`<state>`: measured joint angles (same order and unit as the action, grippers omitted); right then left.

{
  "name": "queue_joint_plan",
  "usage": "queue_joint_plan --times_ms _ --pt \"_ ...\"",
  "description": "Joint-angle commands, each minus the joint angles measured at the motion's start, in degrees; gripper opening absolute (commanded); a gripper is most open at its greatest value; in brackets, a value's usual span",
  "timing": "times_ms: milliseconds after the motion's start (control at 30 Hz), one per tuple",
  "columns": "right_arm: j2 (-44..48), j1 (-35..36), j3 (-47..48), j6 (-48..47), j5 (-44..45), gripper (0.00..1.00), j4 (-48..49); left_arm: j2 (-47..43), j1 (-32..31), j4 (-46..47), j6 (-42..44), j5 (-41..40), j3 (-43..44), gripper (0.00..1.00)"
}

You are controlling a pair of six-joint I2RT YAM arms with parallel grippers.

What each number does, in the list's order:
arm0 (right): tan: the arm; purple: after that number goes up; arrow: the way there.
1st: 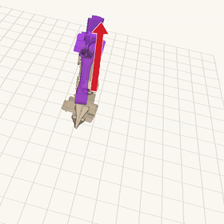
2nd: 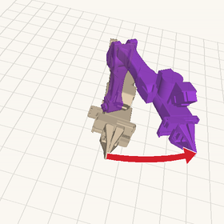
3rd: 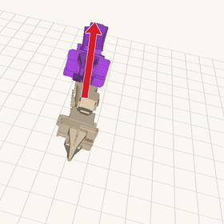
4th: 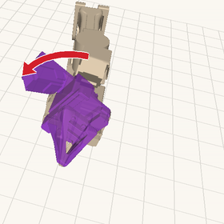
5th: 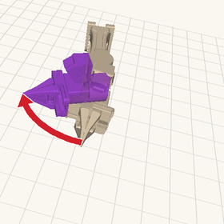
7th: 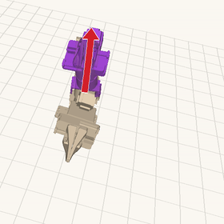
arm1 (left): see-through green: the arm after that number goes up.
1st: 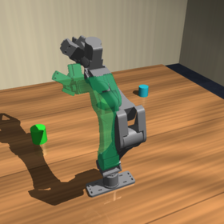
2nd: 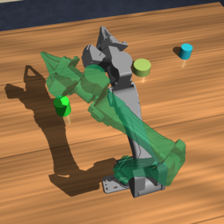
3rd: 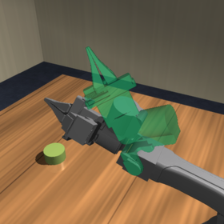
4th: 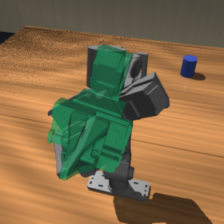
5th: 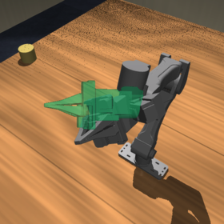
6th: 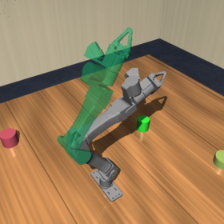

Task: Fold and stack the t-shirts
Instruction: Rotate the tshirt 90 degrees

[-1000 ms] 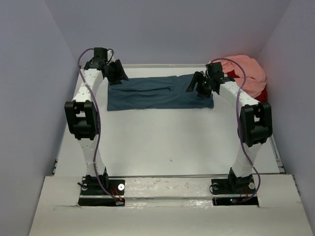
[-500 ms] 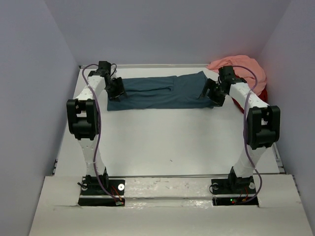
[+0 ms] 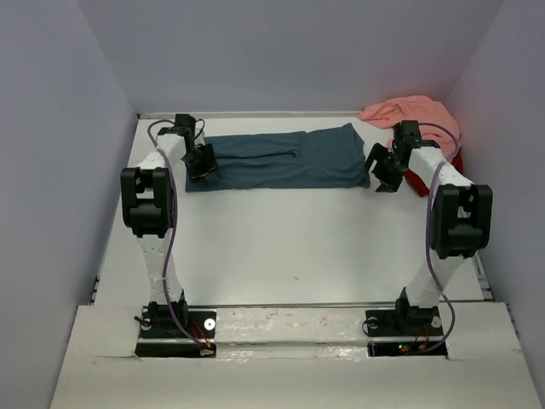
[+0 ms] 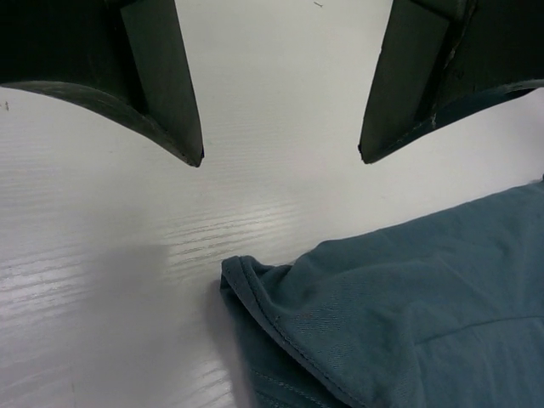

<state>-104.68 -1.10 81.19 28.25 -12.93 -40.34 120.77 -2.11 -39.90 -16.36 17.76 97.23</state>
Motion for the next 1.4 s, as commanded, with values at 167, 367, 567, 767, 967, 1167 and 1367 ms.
queue_joint_plan --times_ms 167,367,567,767,967,1167,1367 --pt "-4.1 -1.0 0.5 -0.2 -1.0 0.78 3.5 3.2 0.2 -2.3 0.3 -2.5 3.5 0.33" --pt "-5.3 -1.0 0.5 -0.3 -0.7 0.79 4.7 5.1 0.2 -2.8 -0.5 -3.7 5.1 0.22" --pt "-7.5 -1.0 2.5 -0.2 -0.6 0.79 5.8 6.0 0.2 -3.3 -0.6 -4.6 5.8 0.13" --pt "-10.5 -1.5 5.8 0.1 -0.3 0.7 7.0 6.2 0.2 -4.0 -0.2 -6.4 5.6 0.11" --pt "-12.9 -1.5 7.7 0.0 0.0 0.69 8.6 6.5 0.2 -4.2 -0.3 -7.6 5.0 0.1" --pt "-14.7 -1.5 9.1 0.1 -0.8 0.39 9.1 6.9 0.2 -4.0 -0.8 -8.8 4.1 0.08" --pt "-14.9 -1.5 8.6 -0.2 -0.3 0.0 9.1 7.0 0.3 -3.7 -1.7 -9.0 3.3 0.07"
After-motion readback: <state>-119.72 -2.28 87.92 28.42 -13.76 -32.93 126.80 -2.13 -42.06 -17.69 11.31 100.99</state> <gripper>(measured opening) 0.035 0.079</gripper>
